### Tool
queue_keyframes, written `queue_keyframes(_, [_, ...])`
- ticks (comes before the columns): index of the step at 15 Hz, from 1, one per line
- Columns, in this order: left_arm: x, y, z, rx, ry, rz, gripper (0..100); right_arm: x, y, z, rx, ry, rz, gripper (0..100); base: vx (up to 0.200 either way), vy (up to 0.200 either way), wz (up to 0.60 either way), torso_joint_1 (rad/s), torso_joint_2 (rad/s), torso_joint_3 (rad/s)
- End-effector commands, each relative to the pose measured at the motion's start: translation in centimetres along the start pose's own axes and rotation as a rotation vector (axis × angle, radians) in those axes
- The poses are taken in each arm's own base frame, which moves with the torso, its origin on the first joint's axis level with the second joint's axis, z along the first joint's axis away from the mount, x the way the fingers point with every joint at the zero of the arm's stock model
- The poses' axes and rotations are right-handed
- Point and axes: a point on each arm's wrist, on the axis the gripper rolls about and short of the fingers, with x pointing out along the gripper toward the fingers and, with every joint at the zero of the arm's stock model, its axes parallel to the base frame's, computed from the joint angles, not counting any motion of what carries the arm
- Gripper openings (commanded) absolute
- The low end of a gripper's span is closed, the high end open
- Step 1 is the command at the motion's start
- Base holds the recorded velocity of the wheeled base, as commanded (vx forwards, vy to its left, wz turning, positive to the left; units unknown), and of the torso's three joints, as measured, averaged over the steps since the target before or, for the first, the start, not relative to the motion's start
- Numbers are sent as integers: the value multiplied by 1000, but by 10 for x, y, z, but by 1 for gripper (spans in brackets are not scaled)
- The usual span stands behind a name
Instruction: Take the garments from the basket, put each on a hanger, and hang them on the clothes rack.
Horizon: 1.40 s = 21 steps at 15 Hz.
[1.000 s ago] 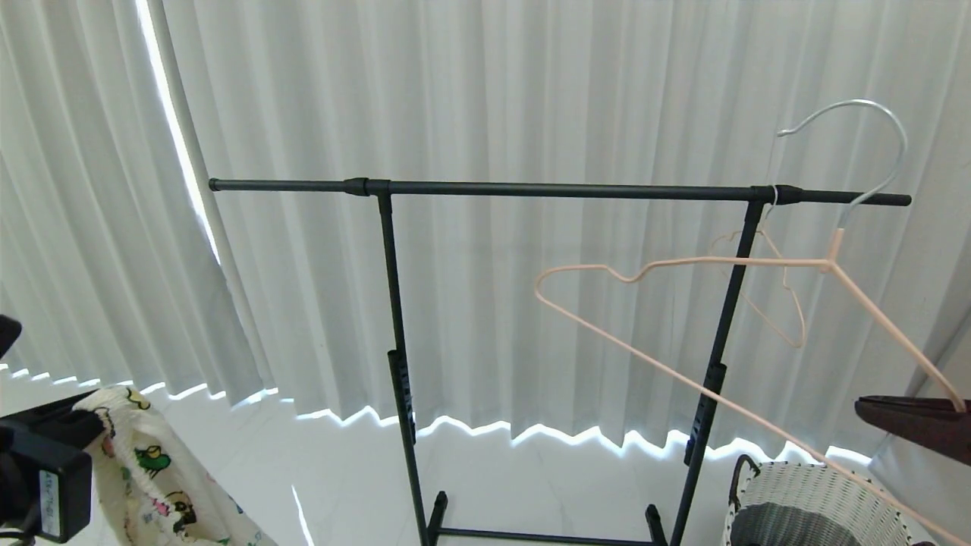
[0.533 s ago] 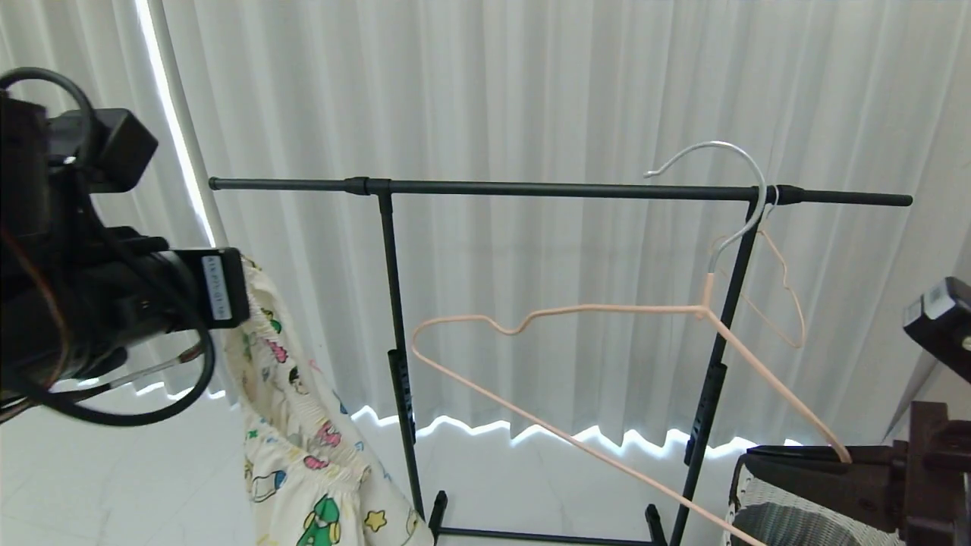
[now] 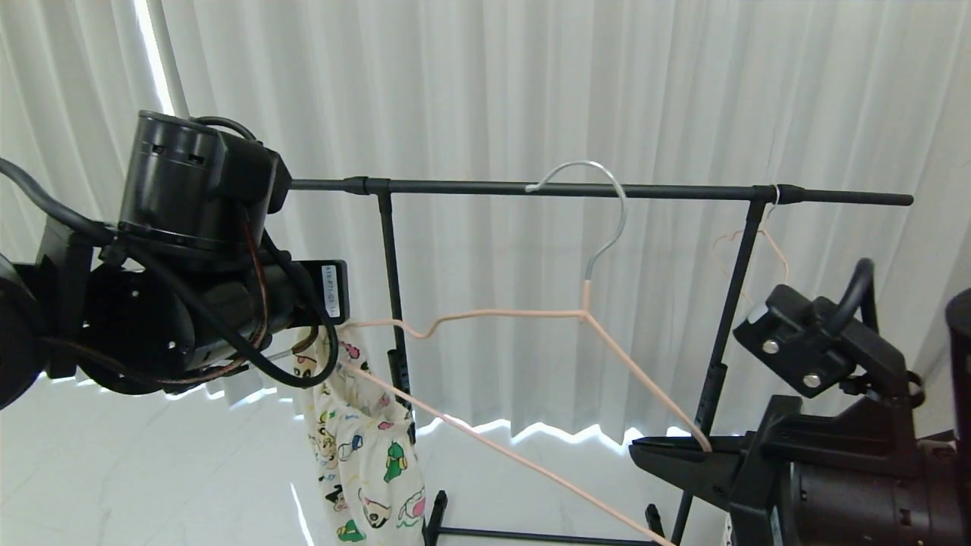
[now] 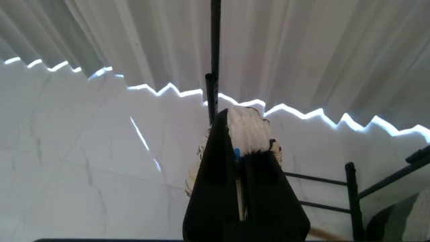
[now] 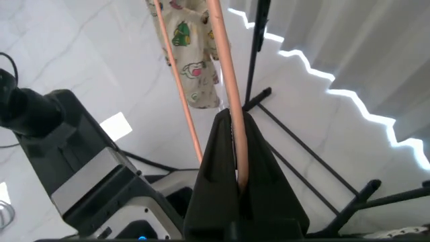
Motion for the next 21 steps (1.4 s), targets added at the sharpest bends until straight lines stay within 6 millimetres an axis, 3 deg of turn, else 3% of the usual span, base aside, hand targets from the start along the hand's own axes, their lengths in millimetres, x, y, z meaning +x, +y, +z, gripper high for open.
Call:
queue_keyframes(1, [5,-2,0,2,8,4,0,16,1,-4,-5,46,-11,0,0,0,0,0,0,0])
queue_keyframes(10, [0,-6,0,-54,1,-17,0,52,6,13,66,-26,-13,0,0,0,0,0,0,0])
queue_keyframes(15, [-2,-7,4,-70,-14,-24,0,84,22,20,71,-8,10,0,0,0,0,0,0,0])
queue_keyframes(18, [-10,-14,10,-121,-38,-61,0,102,33,28,67,-14,30,0,0,0,0,0,0,0])
queue_keyframes(21, [-31,-21,12,-154,-65,-134,0,117,42,29,60,-9,42,0,0,0,0,0,0,0])
